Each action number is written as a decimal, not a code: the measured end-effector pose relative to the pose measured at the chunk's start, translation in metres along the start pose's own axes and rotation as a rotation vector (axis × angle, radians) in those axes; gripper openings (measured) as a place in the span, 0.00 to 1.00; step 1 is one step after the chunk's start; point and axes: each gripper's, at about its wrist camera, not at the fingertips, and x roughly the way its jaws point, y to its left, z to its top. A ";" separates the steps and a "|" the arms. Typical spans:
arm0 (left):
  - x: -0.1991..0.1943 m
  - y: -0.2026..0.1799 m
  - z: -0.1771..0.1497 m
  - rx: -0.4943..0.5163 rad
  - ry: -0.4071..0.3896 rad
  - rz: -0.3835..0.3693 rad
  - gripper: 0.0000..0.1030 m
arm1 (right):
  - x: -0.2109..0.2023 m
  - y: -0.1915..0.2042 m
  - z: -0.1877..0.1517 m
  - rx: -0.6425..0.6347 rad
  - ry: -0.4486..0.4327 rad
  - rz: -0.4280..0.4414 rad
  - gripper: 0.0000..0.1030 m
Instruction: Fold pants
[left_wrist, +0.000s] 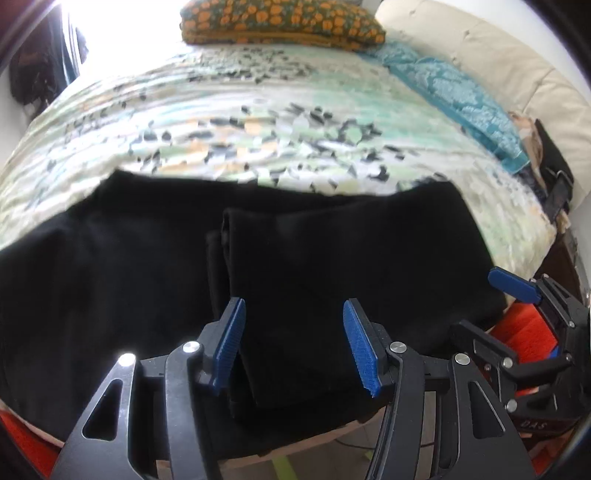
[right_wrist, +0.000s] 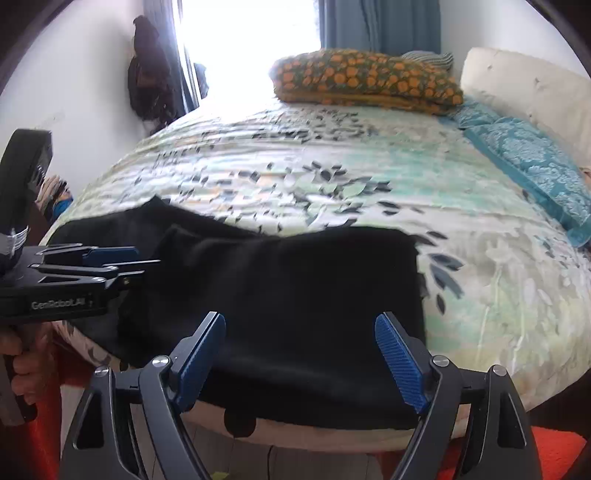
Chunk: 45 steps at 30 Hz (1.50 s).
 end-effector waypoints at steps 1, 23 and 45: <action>0.010 0.002 -0.005 -0.001 0.028 0.008 0.56 | 0.013 0.003 -0.005 -0.012 0.069 0.012 0.81; -0.061 0.061 -0.025 -0.132 -0.106 0.031 0.67 | -0.013 0.019 0.007 -0.040 -0.093 0.017 0.82; -0.084 0.354 -0.050 -0.520 -0.014 0.216 0.79 | 0.005 0.047 -0.001 -0.133 -0.014 0.000 0.82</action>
